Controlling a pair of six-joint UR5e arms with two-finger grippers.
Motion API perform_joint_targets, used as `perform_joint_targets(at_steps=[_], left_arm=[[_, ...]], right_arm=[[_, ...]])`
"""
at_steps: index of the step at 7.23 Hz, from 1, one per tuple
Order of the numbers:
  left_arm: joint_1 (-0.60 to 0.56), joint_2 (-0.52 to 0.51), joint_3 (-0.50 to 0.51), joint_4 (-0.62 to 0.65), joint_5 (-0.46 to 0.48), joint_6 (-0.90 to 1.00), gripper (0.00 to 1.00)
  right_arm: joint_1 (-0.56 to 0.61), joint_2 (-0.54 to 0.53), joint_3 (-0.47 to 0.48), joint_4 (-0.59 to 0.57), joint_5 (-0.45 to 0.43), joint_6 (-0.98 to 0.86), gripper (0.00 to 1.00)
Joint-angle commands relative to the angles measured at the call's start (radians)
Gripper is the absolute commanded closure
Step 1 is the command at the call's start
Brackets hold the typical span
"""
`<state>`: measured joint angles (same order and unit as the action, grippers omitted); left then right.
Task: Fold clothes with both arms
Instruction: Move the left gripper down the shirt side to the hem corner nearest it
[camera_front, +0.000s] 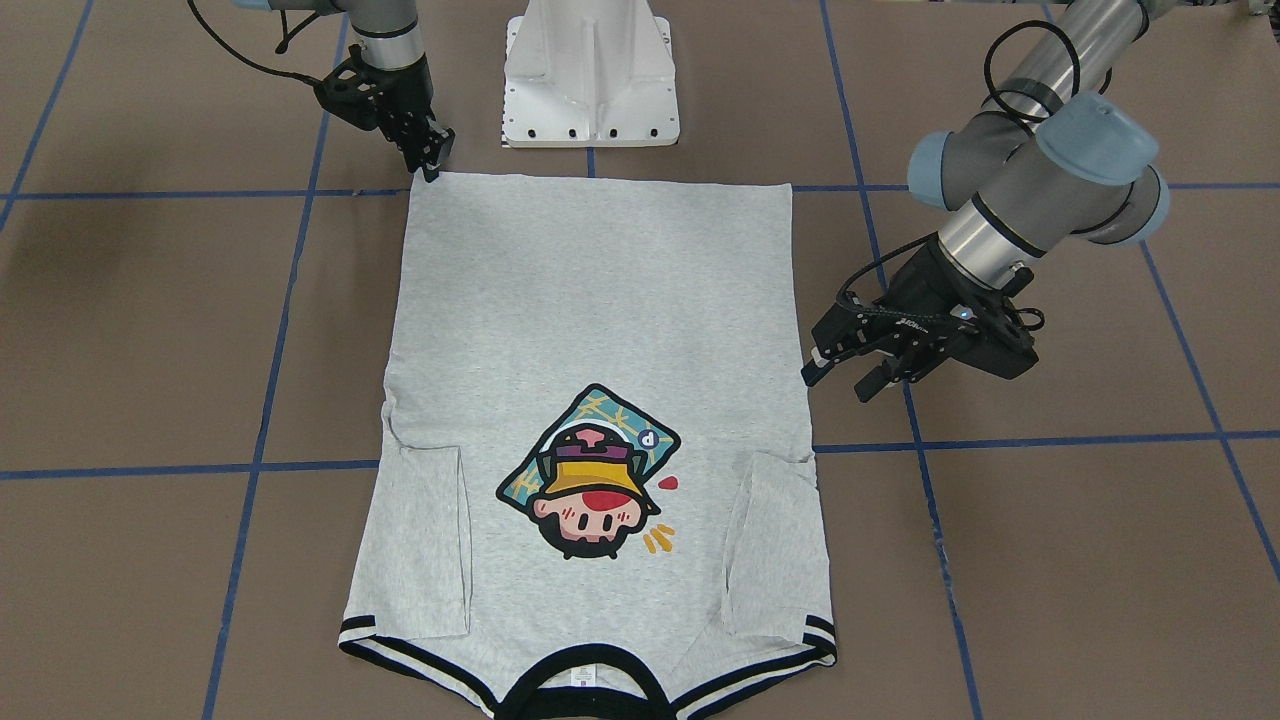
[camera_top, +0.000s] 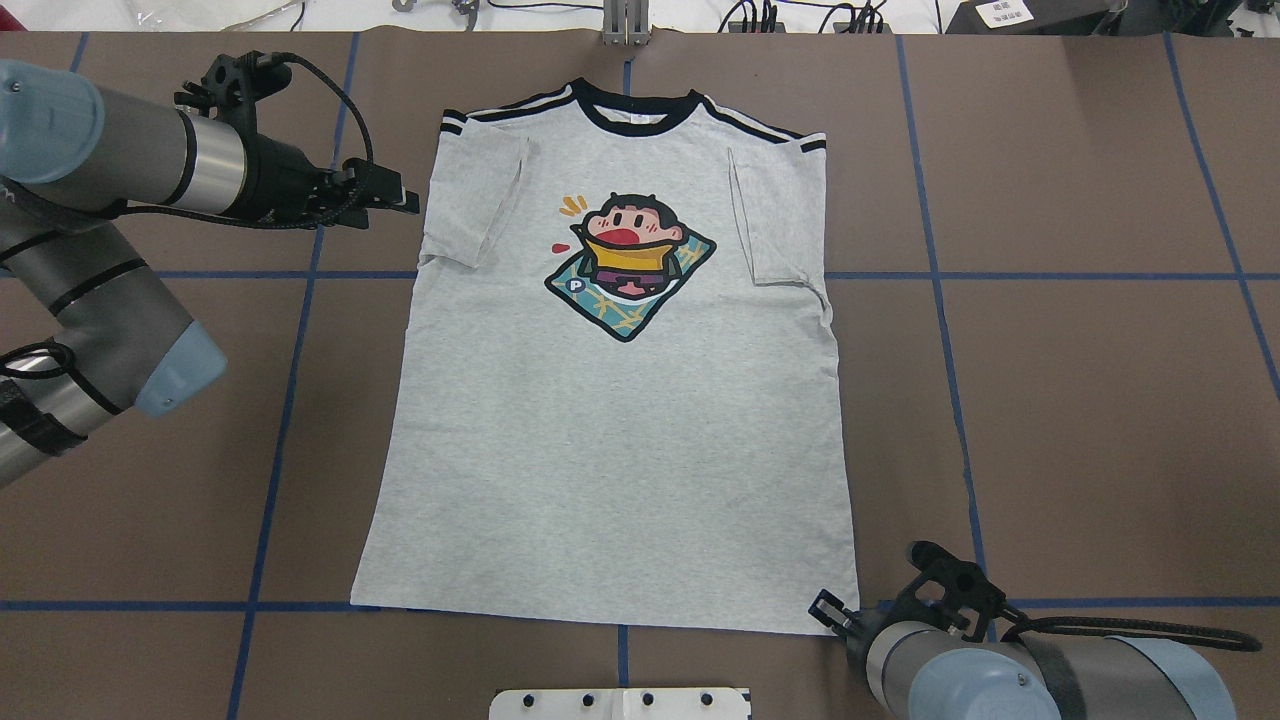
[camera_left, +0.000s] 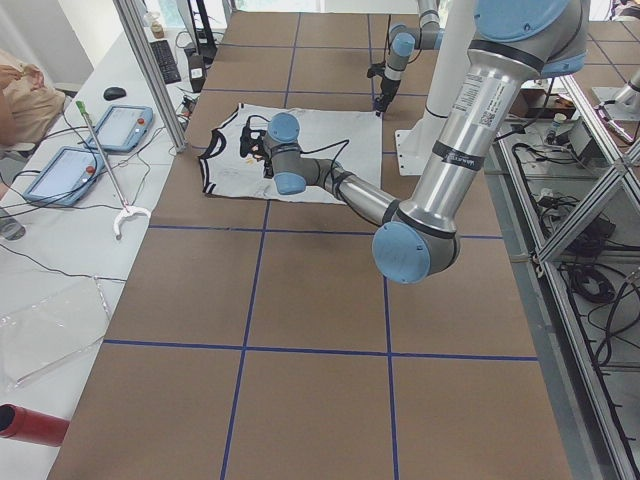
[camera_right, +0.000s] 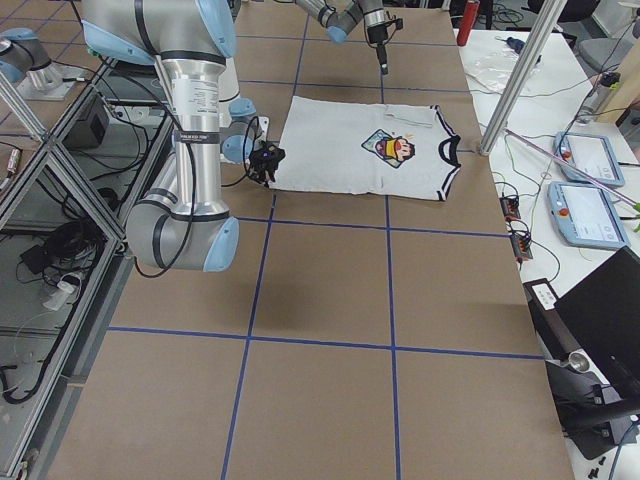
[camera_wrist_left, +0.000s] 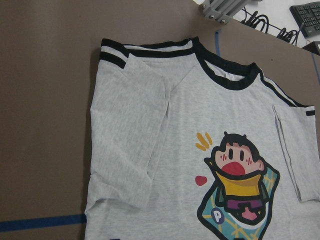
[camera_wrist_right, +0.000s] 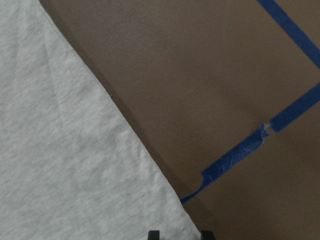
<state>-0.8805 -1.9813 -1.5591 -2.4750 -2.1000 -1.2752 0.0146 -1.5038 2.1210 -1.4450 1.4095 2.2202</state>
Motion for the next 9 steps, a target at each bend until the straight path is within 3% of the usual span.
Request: perform_joint_targets(at_steps=[1,3,5,7,9], left_arm=[[0.002,-0.002,-0.004,0.002,-0.006,-0.007,0.2],[0.099,0.057,-0.057,0.069,0.009,-0.189,0.2],[0.228,0.232,-0.241,0.13,0.124,-0.227,0.2],[0.355,0.382,-0.453,0.322,0.281,-0.23,0.2],[0.49,0.42,-0.507,0.416,0.36,-0.326,0.2]], right_arm=[[-0.001,-0.016,0.019,0.0,0.0,-0.001,1.0],[-0.001,-0.03,0.059,-0.002,0.005,0.001,1.0],[0.001,-0.036,0.092,-0.002,0.005,0.001,1.0],[0.001,-0.038,0.103,-0.002,0.005,-0.001,1.0],[0.001,-0.038,0.109,-0.002,0.005,0.001,1.0]])
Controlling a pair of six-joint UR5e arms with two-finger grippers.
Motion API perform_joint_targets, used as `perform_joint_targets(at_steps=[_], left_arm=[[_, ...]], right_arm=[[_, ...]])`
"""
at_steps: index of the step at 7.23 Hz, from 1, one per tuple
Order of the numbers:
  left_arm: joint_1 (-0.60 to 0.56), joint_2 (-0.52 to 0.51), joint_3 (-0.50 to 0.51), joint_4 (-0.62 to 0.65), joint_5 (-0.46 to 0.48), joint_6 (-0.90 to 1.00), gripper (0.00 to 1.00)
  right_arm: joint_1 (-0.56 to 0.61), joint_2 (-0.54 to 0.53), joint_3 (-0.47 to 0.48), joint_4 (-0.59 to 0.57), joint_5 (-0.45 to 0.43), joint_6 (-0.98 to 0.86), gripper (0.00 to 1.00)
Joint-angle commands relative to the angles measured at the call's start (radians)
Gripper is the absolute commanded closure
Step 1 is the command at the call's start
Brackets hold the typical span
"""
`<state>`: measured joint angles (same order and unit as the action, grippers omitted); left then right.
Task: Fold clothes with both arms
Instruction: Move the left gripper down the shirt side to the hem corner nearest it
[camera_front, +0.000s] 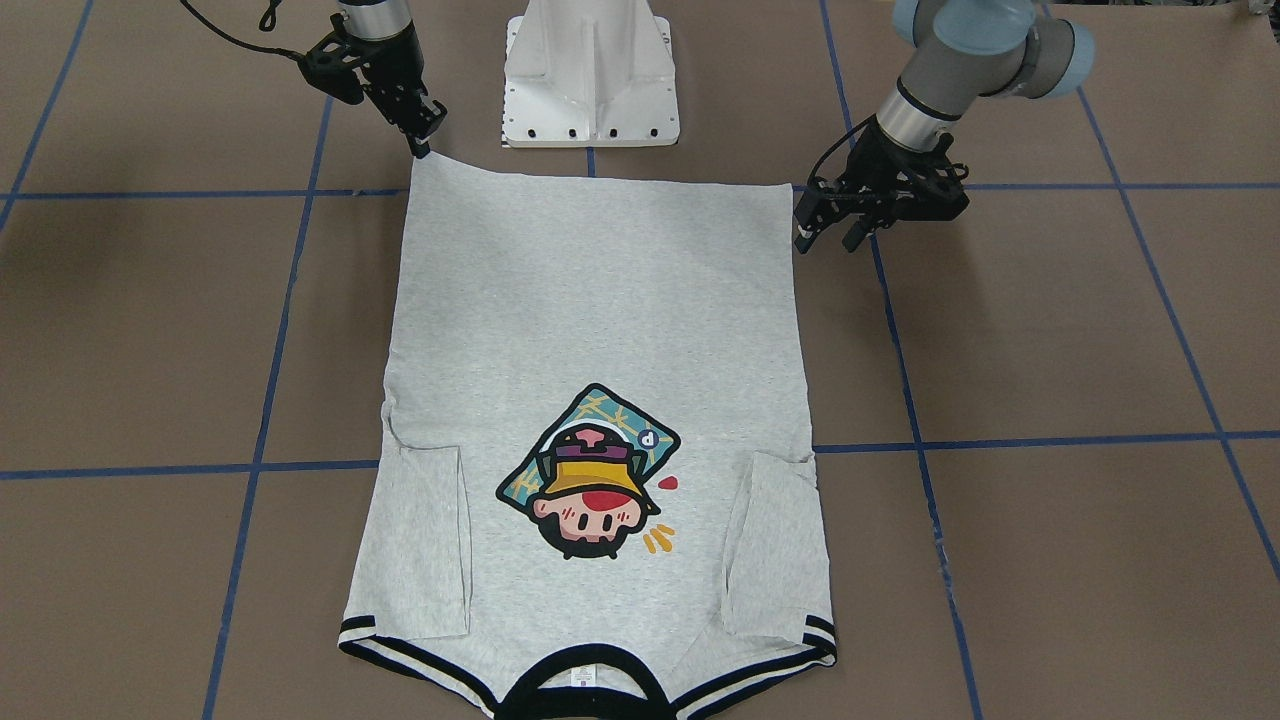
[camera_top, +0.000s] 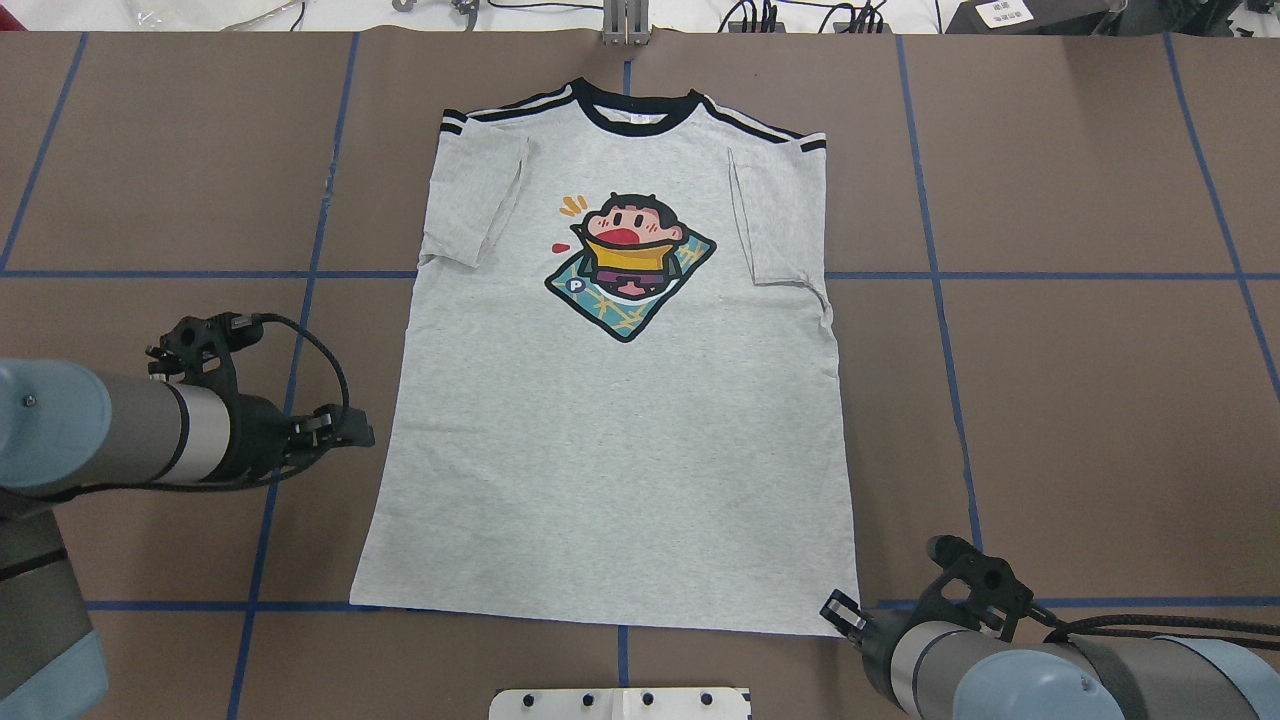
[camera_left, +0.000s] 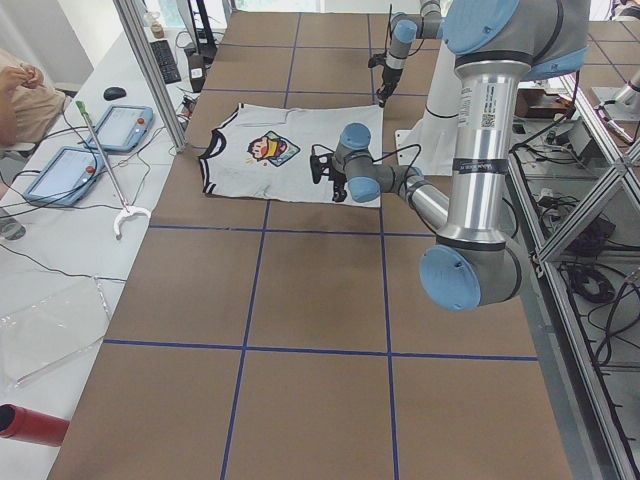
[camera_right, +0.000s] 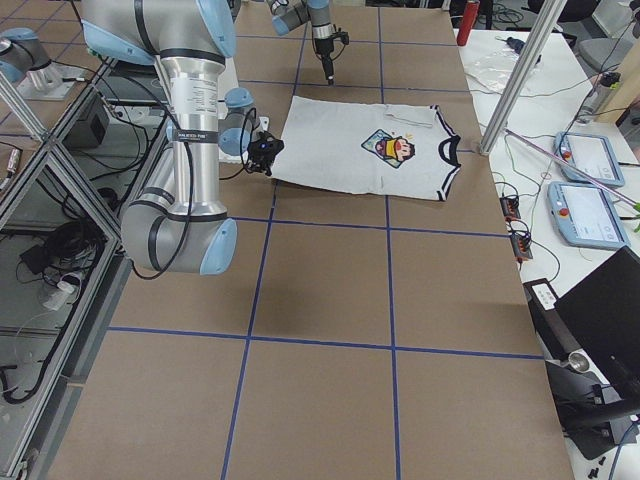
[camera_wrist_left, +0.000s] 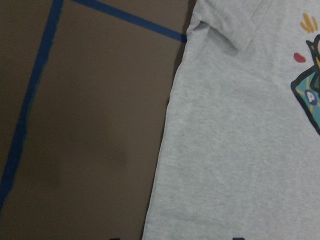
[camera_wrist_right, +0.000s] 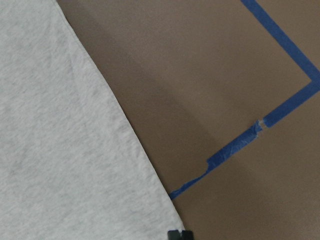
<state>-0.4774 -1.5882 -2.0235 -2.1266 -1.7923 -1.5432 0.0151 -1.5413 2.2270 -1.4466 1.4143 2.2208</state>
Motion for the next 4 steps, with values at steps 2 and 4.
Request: perform_joint_targets(at_steps=[2,4], left_arm=[[0.222,0.02,-0.083,0.198,0.113,-0.179,0.01],[0.281,0.004,-0.066,0.2,0.133,-0.235,0.07]], right_arm=[[0.0,0.0,0.003,0.0,0.0,0.0,1.0],[0.0,-0.002,0.003,0.0,-0.002,0.0,1.0]])
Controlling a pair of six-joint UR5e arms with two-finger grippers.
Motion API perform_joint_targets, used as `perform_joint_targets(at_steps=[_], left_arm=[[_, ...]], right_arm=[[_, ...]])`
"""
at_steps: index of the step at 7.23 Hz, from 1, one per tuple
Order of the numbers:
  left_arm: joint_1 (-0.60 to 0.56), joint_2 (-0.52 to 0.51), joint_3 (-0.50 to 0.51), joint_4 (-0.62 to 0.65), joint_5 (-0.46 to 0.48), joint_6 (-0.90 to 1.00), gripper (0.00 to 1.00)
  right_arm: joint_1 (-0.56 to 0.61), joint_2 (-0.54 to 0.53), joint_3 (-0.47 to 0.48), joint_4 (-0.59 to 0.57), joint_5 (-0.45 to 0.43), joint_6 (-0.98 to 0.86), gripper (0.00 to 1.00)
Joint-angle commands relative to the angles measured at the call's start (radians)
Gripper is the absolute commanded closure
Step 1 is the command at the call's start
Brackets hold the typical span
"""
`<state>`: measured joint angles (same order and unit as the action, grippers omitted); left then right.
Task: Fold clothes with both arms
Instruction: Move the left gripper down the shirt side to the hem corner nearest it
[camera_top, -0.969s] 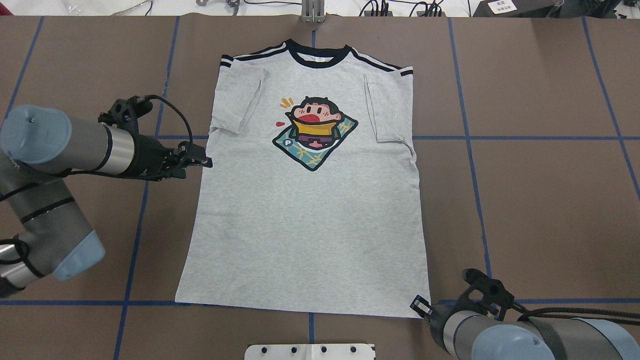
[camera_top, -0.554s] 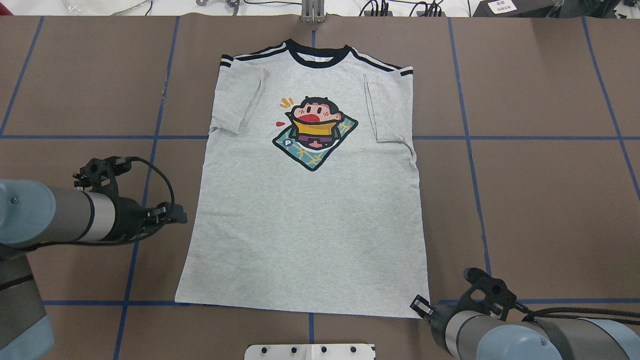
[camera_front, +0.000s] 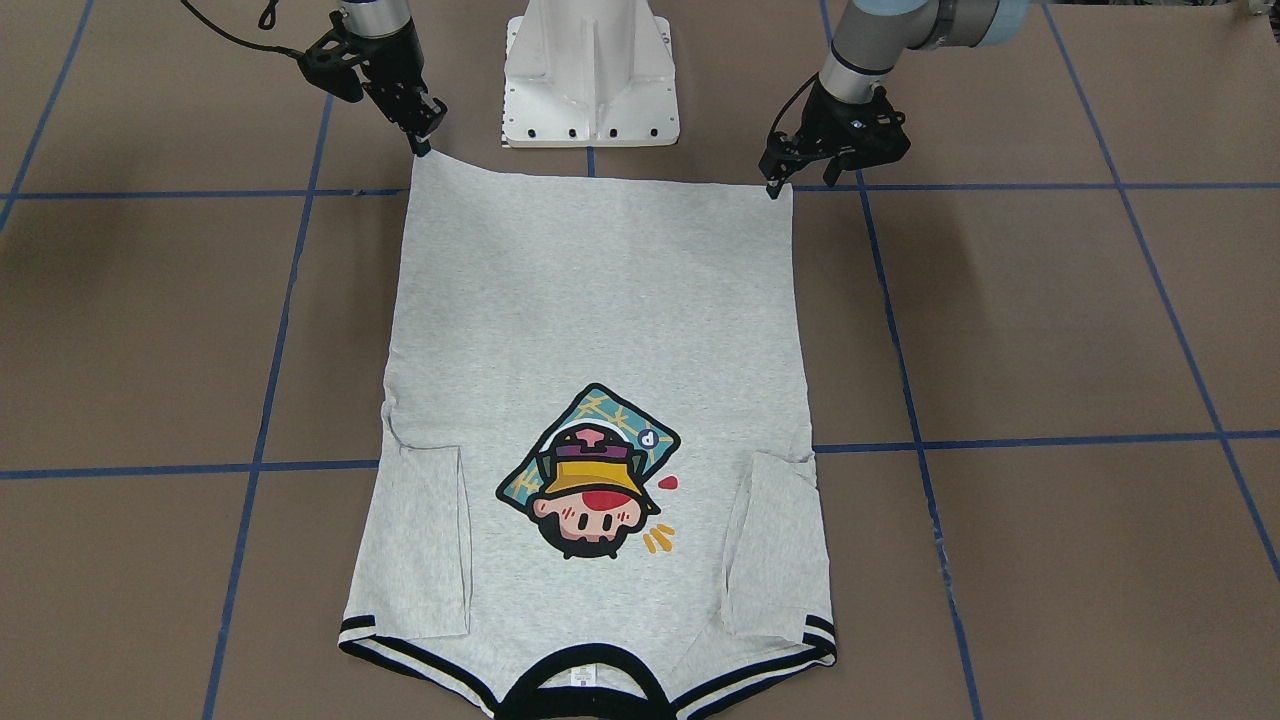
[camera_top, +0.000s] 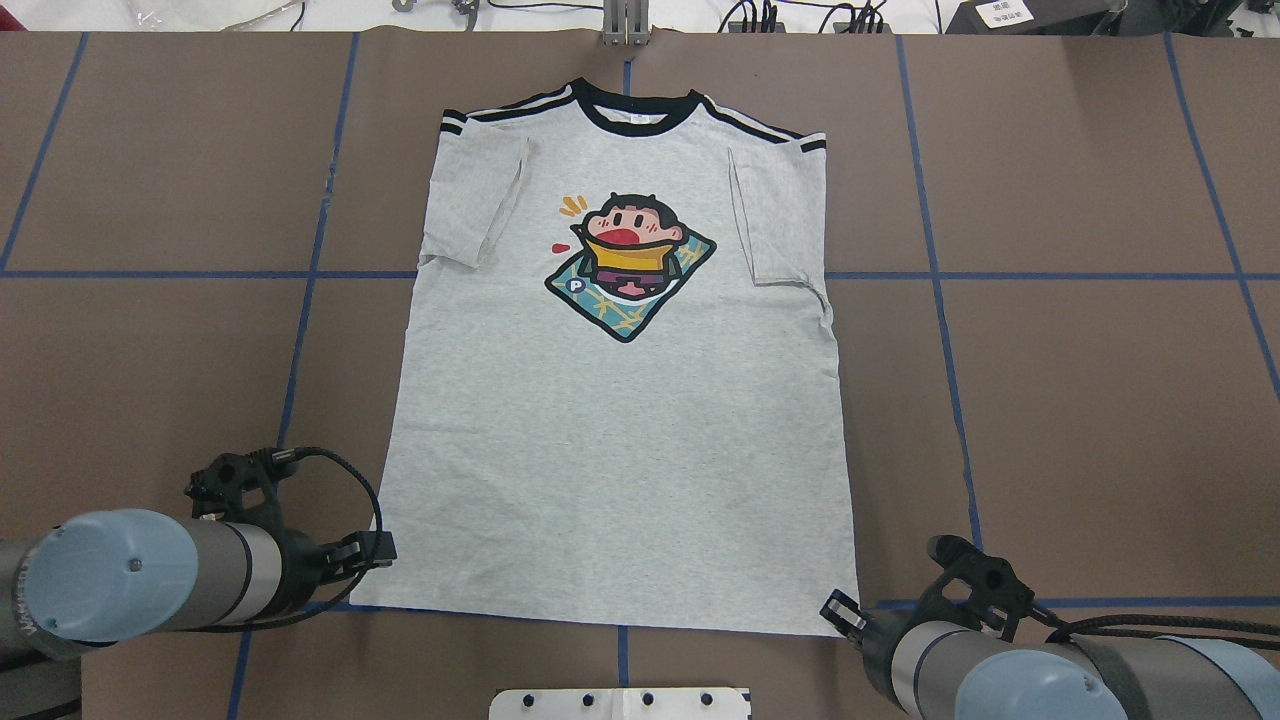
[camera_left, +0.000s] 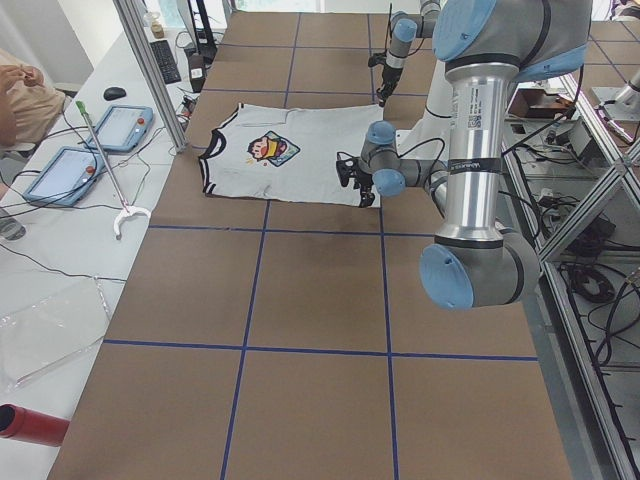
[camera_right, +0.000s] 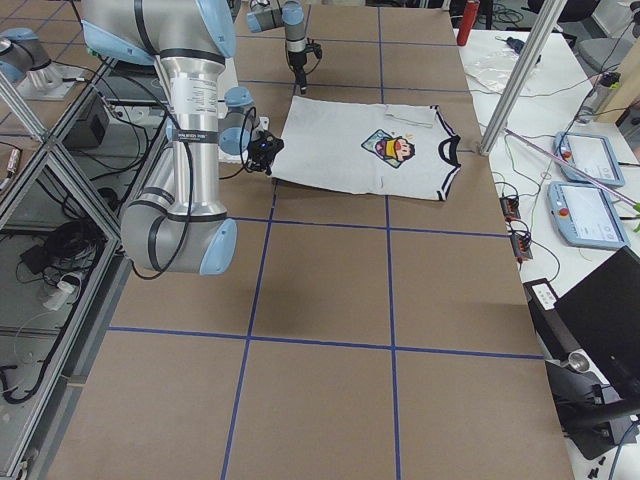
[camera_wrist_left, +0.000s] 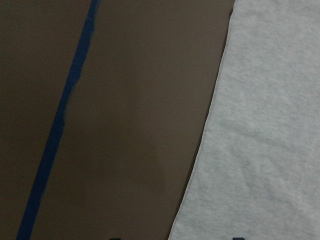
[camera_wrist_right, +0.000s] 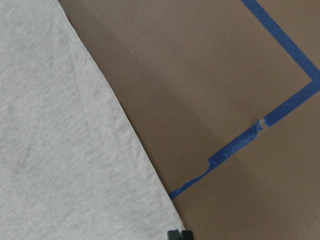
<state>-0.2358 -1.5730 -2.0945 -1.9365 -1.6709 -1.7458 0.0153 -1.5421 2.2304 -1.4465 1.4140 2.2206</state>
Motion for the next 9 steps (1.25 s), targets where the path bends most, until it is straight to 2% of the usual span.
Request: perform_joint_targets(at_steps=[1,3,4,5,6,7,8,9], left_arm=[[0.039,-0.015,0.004,0.01,0.011,-0.032,0.1],[0.041,-0.018,0.03,0.01,0.013,-0.032,0.18],[0.041,-0.018,0.031,0.01,0.013,-0.032,0.28],[0.041,-0.016,0.034,0.01,0.013,-0.046,0.49],[0.041,-0.015,0.034,0.01,0.013,-0.047,0.62],[0.041,-0.016,0.034,0.01,0.011,-0.047,0.69],[0.041,-0.015,0.036,0.01,0.011,-0.047,0.92],[0.041,-0.015,0.037,0.01,0.011,-0.047,1.0]], right_arm=[[0.0,-0.001,-0.001,0.0,-0.001,0.001,1.0],[-0.001,-0.006,0.0,0.0,-0.001,0.001,1.0],[-0.002,-0.004,0.0,0.0,-0.001,0.001,1.0],[-0.002,-0.004,0.0,0.0,-0.001,0.001,1.0],[-0.002,-0.004,0.0,0.002,-0.003,0.001,1.0],[-0.002,-0.004,0.0,0.0,-0.003,0.001,1.0],[0.0,-0.004,0.0,0.002,-0.004,0.001,1.0],[-0.001,-0.004,0.0,0.002,-0.004,0.001,1.0]])
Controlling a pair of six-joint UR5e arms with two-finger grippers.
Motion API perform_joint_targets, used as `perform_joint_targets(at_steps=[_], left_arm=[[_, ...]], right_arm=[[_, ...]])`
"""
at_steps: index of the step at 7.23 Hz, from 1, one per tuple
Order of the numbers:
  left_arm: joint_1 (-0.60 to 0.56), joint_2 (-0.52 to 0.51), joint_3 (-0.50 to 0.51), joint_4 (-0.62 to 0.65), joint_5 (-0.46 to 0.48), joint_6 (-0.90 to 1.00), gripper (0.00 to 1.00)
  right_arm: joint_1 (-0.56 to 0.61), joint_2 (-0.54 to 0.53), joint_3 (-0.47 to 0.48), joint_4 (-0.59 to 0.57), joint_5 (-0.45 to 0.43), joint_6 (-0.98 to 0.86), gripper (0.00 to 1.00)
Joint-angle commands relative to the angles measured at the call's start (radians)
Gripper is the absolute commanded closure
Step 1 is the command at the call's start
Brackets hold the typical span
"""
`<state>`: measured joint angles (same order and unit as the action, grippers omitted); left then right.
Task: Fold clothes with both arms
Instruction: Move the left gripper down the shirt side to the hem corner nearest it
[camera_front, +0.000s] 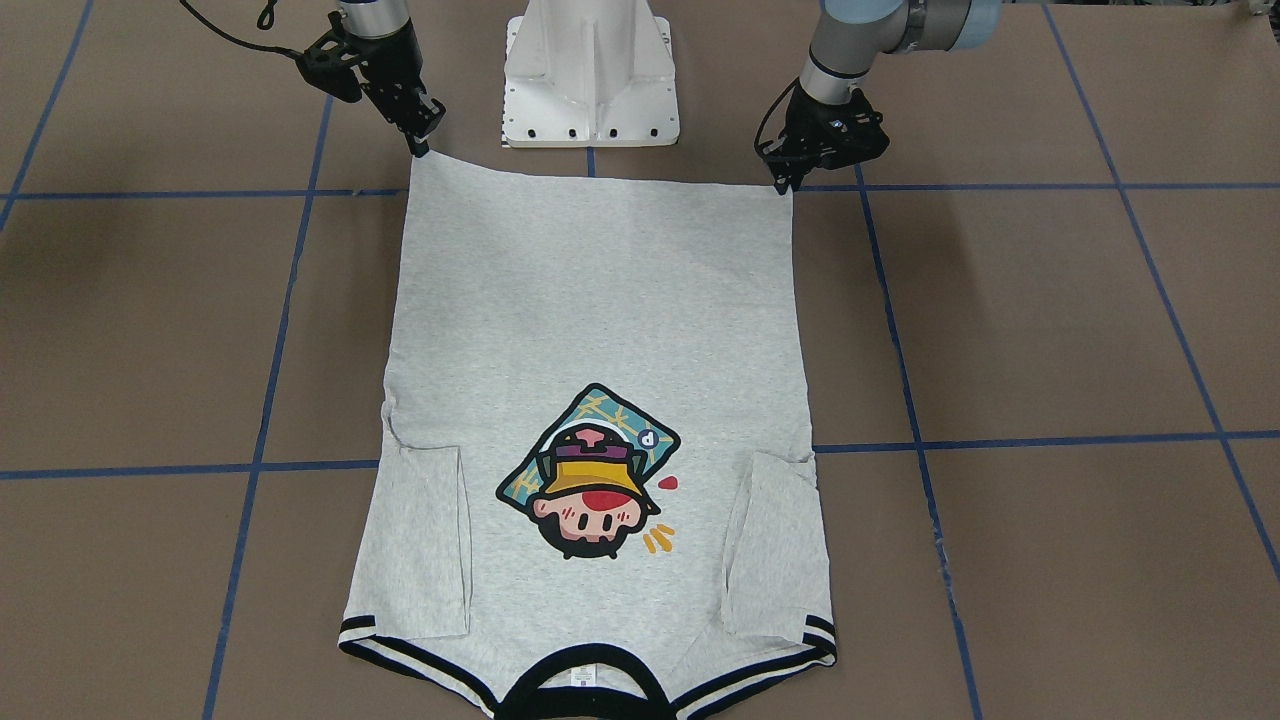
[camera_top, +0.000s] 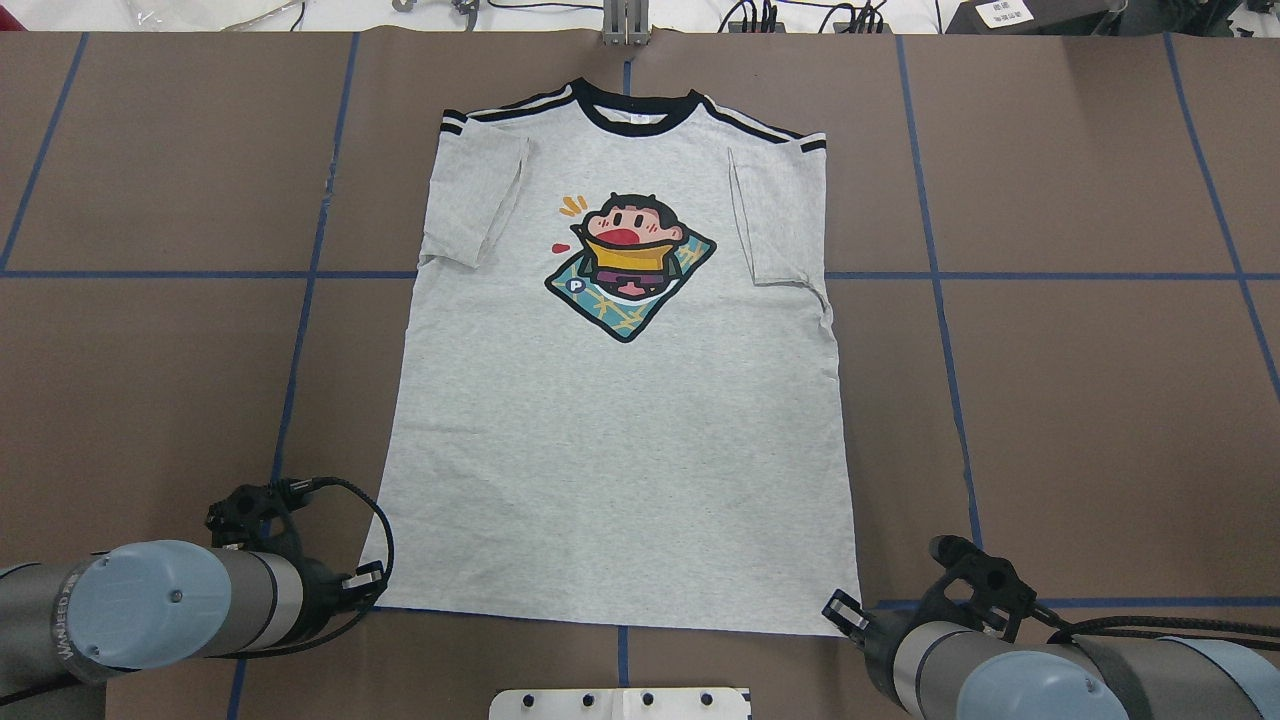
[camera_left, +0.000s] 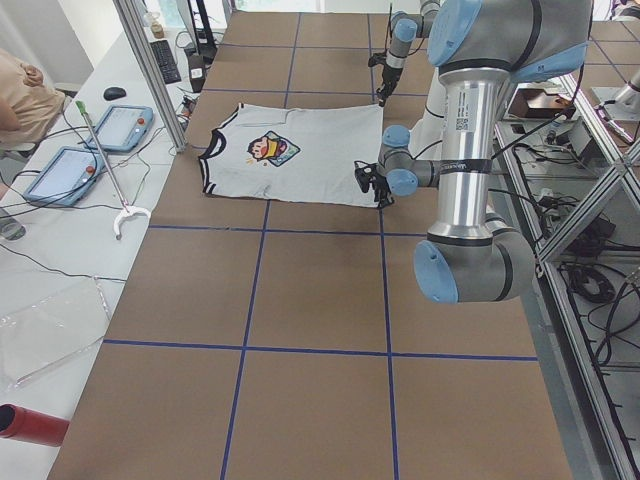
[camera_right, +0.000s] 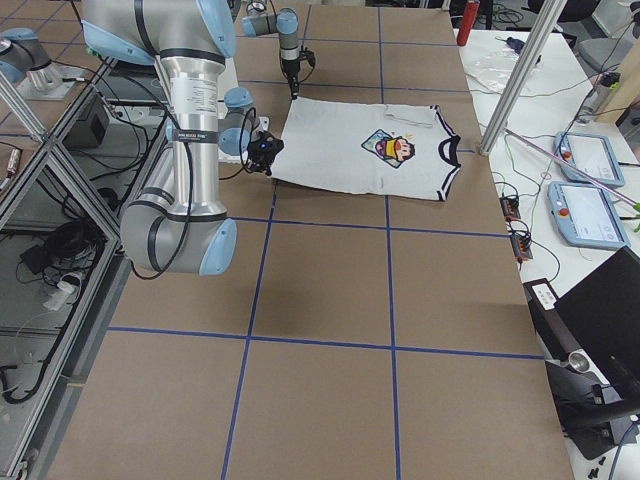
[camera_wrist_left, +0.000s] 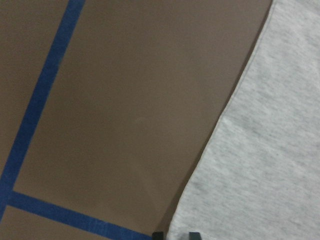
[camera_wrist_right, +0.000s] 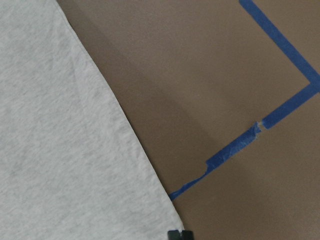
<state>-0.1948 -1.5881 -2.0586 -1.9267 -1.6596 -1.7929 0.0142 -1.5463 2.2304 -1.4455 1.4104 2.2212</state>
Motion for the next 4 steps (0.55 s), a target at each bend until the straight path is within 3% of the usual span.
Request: perform_joint_targets(at_steps=[1,4], left_arm=[[-0.001,-0.001,-0.004,0.0,-0.003,0.009,1.0],[-0.002,0.01,-0.157,0.018,-0.016,-0.002,1.0]], right_arm=[[0.0,0.0,0.005,-0.001,-0.001,0.0,1.0],[-0.006,-0.061,0.089,0.0,0.016,-0.002,1.0]])
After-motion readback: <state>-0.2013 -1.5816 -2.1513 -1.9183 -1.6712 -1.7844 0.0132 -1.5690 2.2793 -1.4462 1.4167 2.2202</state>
